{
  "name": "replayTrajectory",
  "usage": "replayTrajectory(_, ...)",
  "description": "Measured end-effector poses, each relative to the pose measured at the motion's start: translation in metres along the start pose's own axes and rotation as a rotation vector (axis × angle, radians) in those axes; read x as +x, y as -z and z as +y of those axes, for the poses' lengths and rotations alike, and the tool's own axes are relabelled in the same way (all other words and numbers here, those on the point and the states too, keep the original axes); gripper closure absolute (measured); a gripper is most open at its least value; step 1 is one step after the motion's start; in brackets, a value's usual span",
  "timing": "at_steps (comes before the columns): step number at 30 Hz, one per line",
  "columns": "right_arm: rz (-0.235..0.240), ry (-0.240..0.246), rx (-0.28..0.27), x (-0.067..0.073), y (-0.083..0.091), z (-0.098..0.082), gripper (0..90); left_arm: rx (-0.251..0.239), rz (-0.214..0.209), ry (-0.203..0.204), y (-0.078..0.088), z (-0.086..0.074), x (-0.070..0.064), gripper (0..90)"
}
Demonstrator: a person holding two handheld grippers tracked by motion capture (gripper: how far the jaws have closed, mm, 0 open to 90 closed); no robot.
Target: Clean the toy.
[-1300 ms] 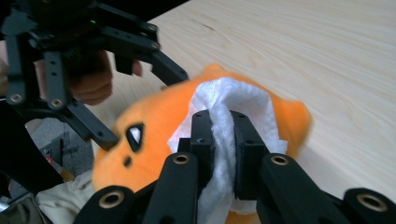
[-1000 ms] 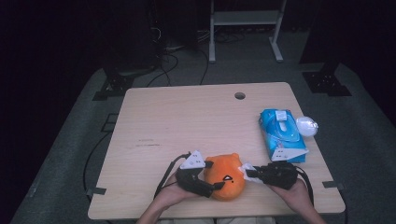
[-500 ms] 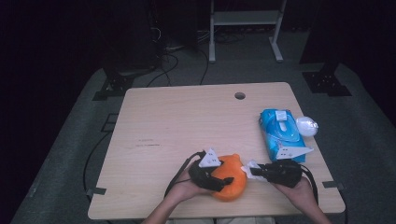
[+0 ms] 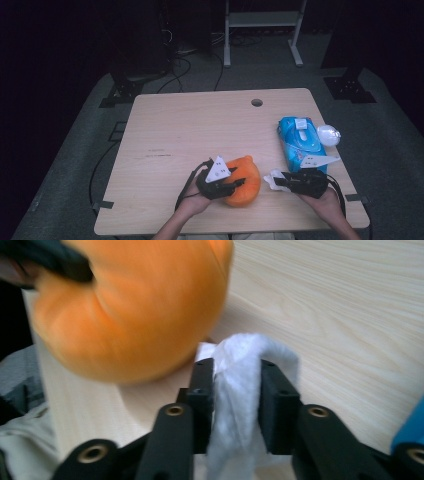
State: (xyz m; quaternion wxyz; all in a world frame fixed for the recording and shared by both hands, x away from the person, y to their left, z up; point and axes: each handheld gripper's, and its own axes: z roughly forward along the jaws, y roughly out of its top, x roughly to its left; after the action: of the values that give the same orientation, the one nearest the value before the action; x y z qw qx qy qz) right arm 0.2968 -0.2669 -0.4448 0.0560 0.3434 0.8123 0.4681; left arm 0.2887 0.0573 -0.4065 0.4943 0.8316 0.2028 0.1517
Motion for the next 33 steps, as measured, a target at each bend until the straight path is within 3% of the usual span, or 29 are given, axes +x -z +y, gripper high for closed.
replayTrajectory(6, -0.009, 0.001, -0.020, 0.000, 0.000, 0.000, 58.6, -0.013, 0.068, 0.028, 0.007, 0.003, 0.022, 60.2)
replayTrajectory(10, 0.001, 0.011, -0.036, 0.001, 0.002, -0.001, 54.8, -0.012, 0.124, 0.025, 0.006, 0.004, 0.038, 59.8)
replayTrajectory(16, -0.032, 0.089, -0.068, 0.010, 0.009, 0.002, 53.3, -0.001, 0.184, 0.030, 0.001, 0.005, 0.056, 59.1)
replayTrajectory(18, -0.046, 0.127, -0.061, 0.015, 0.009, 0.004, 53.3, 0.004, 0.202, 0.030, -0.001, 0.003, 0.060, 58.9)
replayTrajectory(20, -0.032, 0.136, -0.059, 0.018, 0.008, 0.004, 53.0, 0.015, 0.217, 0.038, -0.004, -0.001, 0.063, 58.6)
replayTrajectory(22, -0.064, 0.161, -0.012, 0.020, 0.005, 0.004, 52.9, 0.027, 0.223, 0.055, -0.006, -0.007, 0.066, 58.1)
replayTrajectory(25, -0.057, 0.139, 0.049, 0.015, 0.001, -0.003, 52.1, 0.034, 0.217, 0.076, -0.009, -0.016, 0.067, 57.3)
replayTrajectory(29, -0.057, 0.076, 0.047, 0.004, 0.006, -0.010, 51.1, 0.025, 0.209, 0.083, -0.007, -0.017, 0.067, 55.1)
replayTrajectory(33, -0.084, 0.066, 0.063, -0.002, 0.013, -0.013, 49.9, 0.024, 0.205, 0.098, -0.005, -0.018, 0.069, 52.4)
